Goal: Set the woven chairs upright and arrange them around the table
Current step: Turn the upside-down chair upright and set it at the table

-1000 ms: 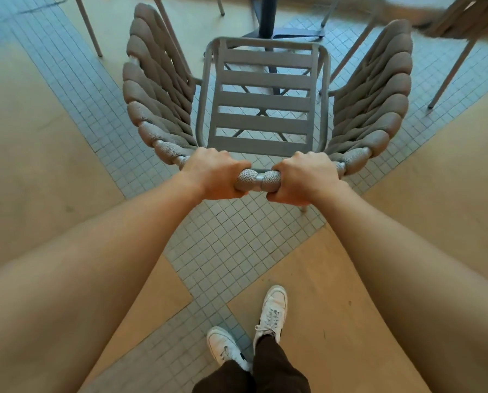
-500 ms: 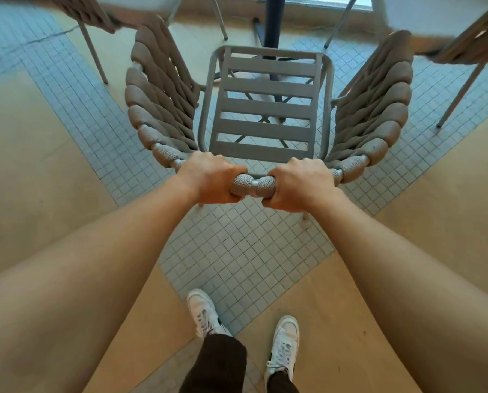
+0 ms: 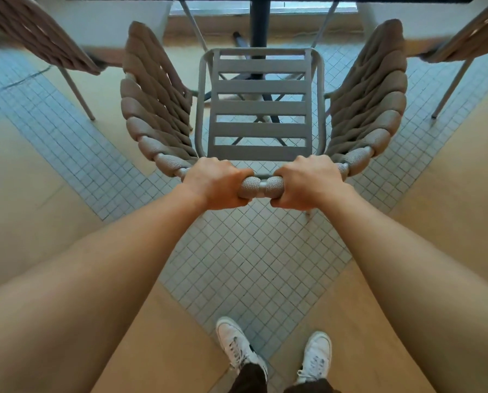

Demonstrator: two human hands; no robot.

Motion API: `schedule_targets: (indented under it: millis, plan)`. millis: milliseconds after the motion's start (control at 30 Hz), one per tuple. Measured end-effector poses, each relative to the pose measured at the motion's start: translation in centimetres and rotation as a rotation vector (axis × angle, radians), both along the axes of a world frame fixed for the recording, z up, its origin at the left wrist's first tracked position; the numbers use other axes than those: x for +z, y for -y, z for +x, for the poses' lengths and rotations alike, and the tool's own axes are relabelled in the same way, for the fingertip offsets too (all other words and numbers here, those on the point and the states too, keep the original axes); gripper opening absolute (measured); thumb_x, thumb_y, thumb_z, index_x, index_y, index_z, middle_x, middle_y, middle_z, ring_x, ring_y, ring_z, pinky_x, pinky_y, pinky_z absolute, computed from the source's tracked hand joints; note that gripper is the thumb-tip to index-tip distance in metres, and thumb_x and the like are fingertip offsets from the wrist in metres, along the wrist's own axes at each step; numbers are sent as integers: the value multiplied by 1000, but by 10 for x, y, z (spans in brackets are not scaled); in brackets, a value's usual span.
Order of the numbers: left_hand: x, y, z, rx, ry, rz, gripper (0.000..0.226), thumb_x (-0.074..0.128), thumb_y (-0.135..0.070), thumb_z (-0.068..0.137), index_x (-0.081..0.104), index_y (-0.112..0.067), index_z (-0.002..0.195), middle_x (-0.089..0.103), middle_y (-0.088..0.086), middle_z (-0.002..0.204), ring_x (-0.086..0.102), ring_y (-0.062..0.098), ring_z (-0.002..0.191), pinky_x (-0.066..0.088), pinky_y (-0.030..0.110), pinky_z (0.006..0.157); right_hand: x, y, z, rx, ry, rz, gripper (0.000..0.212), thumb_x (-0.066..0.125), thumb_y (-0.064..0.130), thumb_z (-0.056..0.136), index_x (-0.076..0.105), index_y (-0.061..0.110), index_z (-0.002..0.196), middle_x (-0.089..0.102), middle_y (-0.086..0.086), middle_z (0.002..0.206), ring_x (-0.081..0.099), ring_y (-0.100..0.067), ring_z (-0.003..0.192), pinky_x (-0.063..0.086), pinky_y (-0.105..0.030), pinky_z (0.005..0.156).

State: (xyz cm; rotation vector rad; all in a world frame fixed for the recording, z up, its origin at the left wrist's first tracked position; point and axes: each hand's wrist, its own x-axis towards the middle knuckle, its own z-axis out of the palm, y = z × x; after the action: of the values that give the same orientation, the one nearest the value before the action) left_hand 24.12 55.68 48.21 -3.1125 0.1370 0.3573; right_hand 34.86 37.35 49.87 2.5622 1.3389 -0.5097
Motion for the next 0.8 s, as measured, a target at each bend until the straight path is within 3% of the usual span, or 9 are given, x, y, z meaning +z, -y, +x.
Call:
schedule_targets:
  millis: [400, 500, 567, 600, 633, 667, 700, 733, 800]
  plan:
    - [-2, -23, 21, -24, 46, -14, 38, 50, -66, 84, 57, -39, 111, 69, -6, 80, 57, 21, 62, 41, 30, 57, 1, -19, 21, 23, -11, 19, 52, 51, 79, 65, 69, 39, 92, 43, 13, 60, 53, -20, 58, 35, -31, 56]
    - [-2, -22, 19, -45, 69, -56, 52, 45, -80, 81, 60, -41, 113, 72, -10, 83, 62, 17, 63, 42, 28, 56, 0, -17, 21, 27, -2, 70, 56, 48, 82, 65, 70, 37, 91, 43, 12, 59, 51, -22, 57, 36, -32, 56]
    - [0, -21, 13, -23, 148, -112, 69, 37, -94, 75, 64, -39, 107, 73, -14, 82, 68, 15, 66, 43, 27, 55, -3, -10, 19, 14, 10, 187, 65, 44, 89, 67, 73, 35, 89, 55, 10, 61, 58, -23, 57, 40, -31, 58]
    - [0, -20, 10, -1, 198, -162, 74, 36, -97, 73, 66, -37, 105, 74, -14, 84, 70, 14, 71, 46, 28, 57, -7, -4, 17, 1, 11, 295, 68, 43, 91, 71, 75, 34, 88, 65, 8, 66, 65, -24, 61, 47, -33, 62]
    - [-2, -19, 7, 24, 250, -226, 73, 38, -95, 76, 68, -34, 104, 75, -13, 89, 72, 14, 79, 51, 30, 66, -13, 2, 14, -7, 17, 425, 67, 45, 88, 78, 77, 31, 90, 73, 6, 75, 73, -24, 73, 55, -38, 76]
    - [-5, -17, 4, 54, 311, -275, 69, 40, -88, 82, 71, -31, 106, 76, -10, 94, 72, 14, 90, 53, 33, 84, -19, 7, 11, -13, 59, 557, 64, 48, 82, 85, 79, 26, 94, 79, 3, 90, 76, -24, 92, 52, -46, 100]
    - [-8, -13, 4, 103, 390, -288, 65, 40, -79, 90, 72, -27, 109, 77, -6, 101, 71, 15, 102, 46, 39, 105, -24, 8, 8, -36, 156, 662, 60, 51, 73, 91, 80, 21, 100, 79, -2, 110, 70, -25, 115, 35, -54, 117]
    - [-10, -9, 4, 182, 467, -264, 59, 38, -70, 96, 72, -24, 113, 76, -3, 109, 66, 17, 115, 30, 47, 119, -28, 7, 5, -81, 259, 730, 55, 54, 65, 94, 79, 18, 109, 71, -6, 131, 58, -29, 134, 20, -61, 123]
    - [-13, -2, 9, 375, 586, -185, 44, 41, -53, 99, 66, -25, 124, 65, -3, 135, 47, 21, 140, 7, 61, 122, -30, 1, 1, -251, 369, 809, 51, 59, 52, 92, 70, 20, 131, 42, -14, 160, 31, -35, 152, 6, -65, 123]
